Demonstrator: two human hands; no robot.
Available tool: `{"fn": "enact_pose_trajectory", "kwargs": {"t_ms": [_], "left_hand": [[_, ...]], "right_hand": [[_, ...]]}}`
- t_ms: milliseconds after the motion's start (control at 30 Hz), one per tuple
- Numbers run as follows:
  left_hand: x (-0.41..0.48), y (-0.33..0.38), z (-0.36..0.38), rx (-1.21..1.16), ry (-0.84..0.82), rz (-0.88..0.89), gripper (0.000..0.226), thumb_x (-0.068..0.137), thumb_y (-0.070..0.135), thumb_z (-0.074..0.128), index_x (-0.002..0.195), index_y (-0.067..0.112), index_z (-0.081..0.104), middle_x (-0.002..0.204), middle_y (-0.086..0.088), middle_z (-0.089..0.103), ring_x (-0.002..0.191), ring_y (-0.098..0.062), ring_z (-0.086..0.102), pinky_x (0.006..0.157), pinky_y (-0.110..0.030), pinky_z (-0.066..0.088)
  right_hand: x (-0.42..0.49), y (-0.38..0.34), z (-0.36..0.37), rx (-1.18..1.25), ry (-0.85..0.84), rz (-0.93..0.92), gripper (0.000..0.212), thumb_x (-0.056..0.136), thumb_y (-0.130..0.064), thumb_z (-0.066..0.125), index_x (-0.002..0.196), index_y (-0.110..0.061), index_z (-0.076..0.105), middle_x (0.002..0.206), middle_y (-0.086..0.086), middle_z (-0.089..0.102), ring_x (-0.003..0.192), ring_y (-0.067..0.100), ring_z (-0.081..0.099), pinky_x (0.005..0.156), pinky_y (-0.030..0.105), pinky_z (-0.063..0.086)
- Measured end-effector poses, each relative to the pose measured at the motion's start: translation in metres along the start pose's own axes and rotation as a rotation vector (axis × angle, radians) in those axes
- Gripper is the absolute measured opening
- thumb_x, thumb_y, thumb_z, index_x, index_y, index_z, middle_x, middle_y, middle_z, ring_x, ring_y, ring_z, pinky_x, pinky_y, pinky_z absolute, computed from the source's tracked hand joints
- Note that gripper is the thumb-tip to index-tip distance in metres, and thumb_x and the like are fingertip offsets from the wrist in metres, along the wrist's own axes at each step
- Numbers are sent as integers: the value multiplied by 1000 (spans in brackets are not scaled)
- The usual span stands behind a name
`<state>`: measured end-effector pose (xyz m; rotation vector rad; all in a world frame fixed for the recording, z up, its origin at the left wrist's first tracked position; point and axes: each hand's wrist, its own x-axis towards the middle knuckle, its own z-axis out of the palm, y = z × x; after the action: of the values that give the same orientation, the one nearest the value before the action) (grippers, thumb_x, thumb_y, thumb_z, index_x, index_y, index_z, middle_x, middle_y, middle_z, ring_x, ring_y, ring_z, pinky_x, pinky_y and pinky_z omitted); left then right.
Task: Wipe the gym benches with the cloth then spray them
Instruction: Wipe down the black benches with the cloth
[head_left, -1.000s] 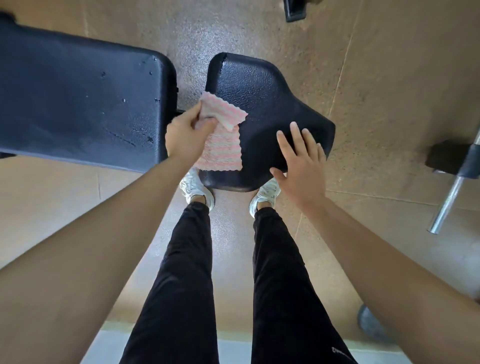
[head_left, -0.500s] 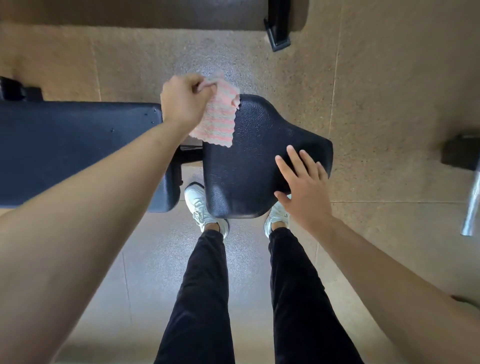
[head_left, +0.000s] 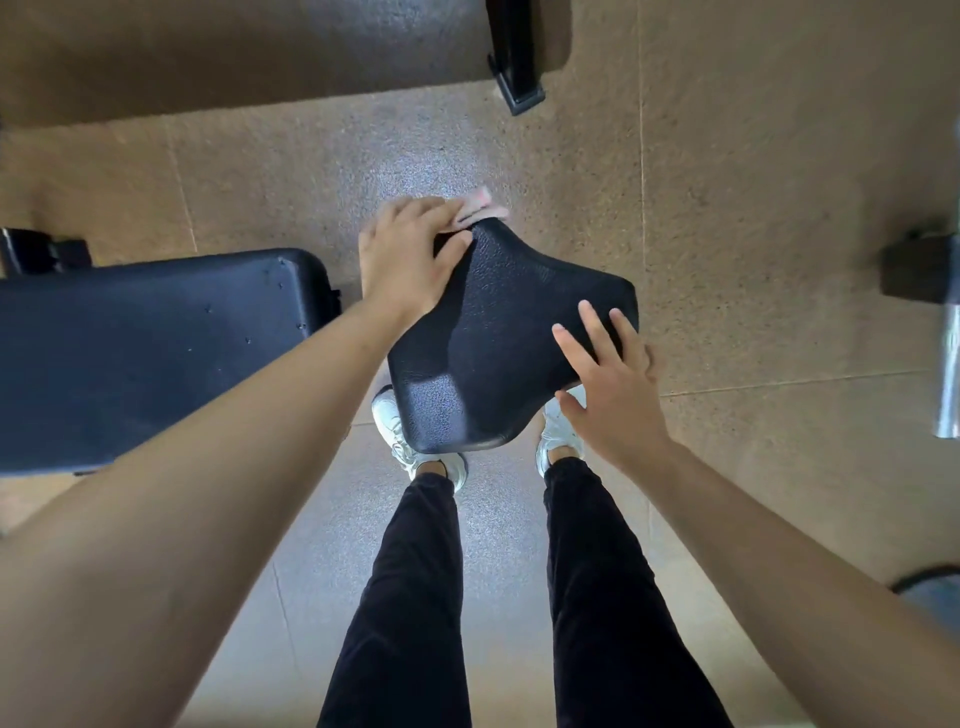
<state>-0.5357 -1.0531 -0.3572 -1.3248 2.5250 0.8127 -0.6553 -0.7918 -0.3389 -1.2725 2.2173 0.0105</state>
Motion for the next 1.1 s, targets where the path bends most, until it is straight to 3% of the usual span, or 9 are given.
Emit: {"fn": "enact_pose_trajectory", "kwargs": {"t_ms": [167,267,367,467,567,700,800,967,1100], "left_hand": [[5,20,10,36,28,106,43,104,50,40,134,34,66,139,8,63,136,-22,49,114,-50,34],[7,40,18,88,-31,252,41,104,47,42,126,30,71,134,6,67,135,-24,50,112,-48,36],[-3,65,37,182,-86,409,38,103,46,47,125,28,72,134,3,68,144,-24,44,120,-48,26],[-16,81,55,156,-71,436,38,102,43,50,131,27,68,135,4,68,144,-23,46,124,-47,21],[-30,83,61,191,-21,448,45,101,42,50,141,25,61,142,4,62,144,-25,44,124,-47,22],[-52,75,61,312,36,452,57,97,43,50,149,19,50,154,-5,50,148,-32,36,123,-50,24],[-67,70,61,319,62,401,58,95,41,53,149,20,49,159,-9,43,148,-36,34,121,-50,27],[-97,47,59,329,41,293,68,90,49,58,151,20,47,163,-9,38,144,-39,38,114,-52,35],[-109,43,62,342,-30,233,80,88,61,58,156,21,40,167,-11,29,152,-39,27,122,-55,25]], "right_hand": [[-8,8,4,32,13,-8,80,84,-24,74,154,-31,37,170,-2,13,154,32,14,115,60,28],[-5,15,3,140,92,-51,65,85,-20,71,147,-20,50,165,3,29,150,33,26,113,57,37],[5,25,-5,361,200,10,48,88,-17,69,134,-10,62,149,8,52,136,28,47,111,43,42],[31,37,-30,441,249,69,40,89,-21,67,128,-11,64,130,5,64,120,19,57,105,26,40],[62,47,-56,424,153,35,40,89,-26,69,129,-19,65,121,2,65,111,18,58,101,33,45],[96,47,-71,522,-3,-108,53,86,-23,76,136,-14,62,133,7,62,123,23,57,111,39,42],[119,35,-76,389,-142,-220,63,86,-25,77,145,-20,55,147,3,53,135,26,47,117,37,35],[142,11,-72,99,-284,-461,76,92,-21,71,157,-33,34,165,-10,29,144,25,34,120,45,30],[137,20,-71,142,-328,-331,66,96,-32,66,155,-35,37,146,0,56,128,26,55,108,34,40]]}}
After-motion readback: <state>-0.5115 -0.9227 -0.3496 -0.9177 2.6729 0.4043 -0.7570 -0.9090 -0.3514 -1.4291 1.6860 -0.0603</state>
